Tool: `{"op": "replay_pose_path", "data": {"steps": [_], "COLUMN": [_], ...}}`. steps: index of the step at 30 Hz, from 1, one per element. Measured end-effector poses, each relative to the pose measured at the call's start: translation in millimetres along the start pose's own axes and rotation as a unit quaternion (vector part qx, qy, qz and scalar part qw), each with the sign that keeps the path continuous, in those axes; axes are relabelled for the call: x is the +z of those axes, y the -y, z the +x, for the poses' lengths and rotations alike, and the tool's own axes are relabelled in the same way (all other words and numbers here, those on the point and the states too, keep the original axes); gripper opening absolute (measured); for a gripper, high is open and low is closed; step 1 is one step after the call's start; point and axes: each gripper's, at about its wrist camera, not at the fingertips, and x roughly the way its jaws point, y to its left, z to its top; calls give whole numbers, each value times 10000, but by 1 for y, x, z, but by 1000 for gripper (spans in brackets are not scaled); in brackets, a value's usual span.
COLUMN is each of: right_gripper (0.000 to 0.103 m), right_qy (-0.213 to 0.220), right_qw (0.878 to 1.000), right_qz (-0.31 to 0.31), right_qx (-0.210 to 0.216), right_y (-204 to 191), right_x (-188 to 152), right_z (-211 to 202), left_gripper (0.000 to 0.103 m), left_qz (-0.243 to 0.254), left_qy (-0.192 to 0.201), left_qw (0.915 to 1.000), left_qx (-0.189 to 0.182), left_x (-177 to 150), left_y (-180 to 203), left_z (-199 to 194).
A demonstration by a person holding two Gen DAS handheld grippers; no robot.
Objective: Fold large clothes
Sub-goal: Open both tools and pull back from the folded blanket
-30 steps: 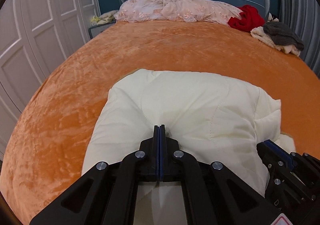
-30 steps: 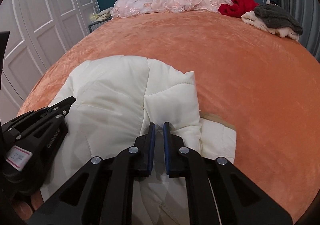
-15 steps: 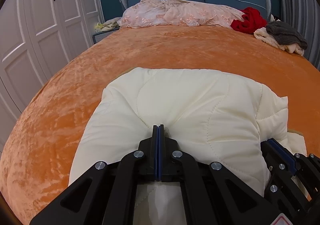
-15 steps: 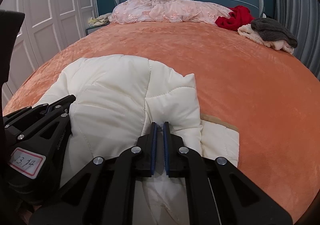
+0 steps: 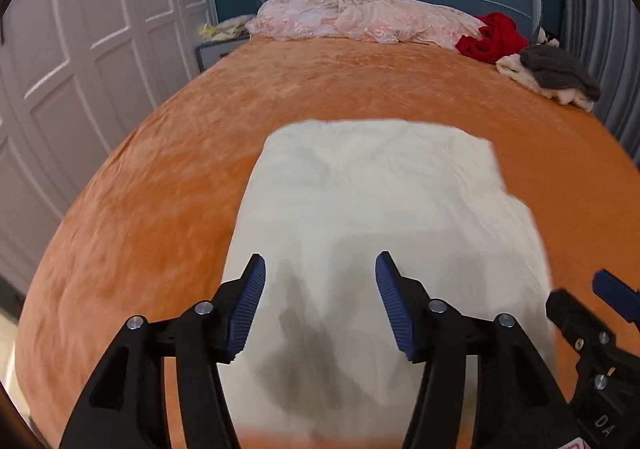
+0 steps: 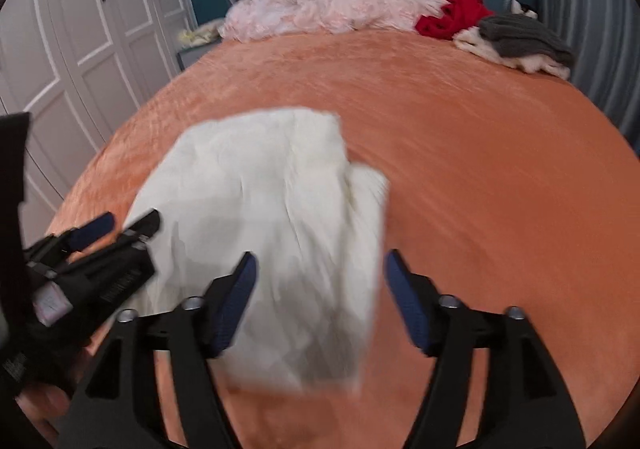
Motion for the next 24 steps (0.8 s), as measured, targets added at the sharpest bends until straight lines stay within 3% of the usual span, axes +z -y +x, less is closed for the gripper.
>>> {"op": "replay_pose_path", "data": {"steps": [5, 13, 24], "right_gripper": [75, 75, 75], "right_qy": [-182, -162, -149], "right_qw": [9994, 9997, 9995], "right_qz": [253, -23, -152], "right_qx": [-117, -196, -212], "right_y": [11, -1, -4], "right_x": [-51, -110, -140], "right_z": [-63, -121, -151], "left_gripper": [67, 67, 67], "left_qz": [62, 22, -26], "left_qy": [-161, -300, -293], "left_qw": [9998, 9995, 9993], "left_qx": [123, -5, 228], "left_x": [-48, -112, -146], "left_y": [3, 16, 12], "left_z": [-63, -131, -160]}}
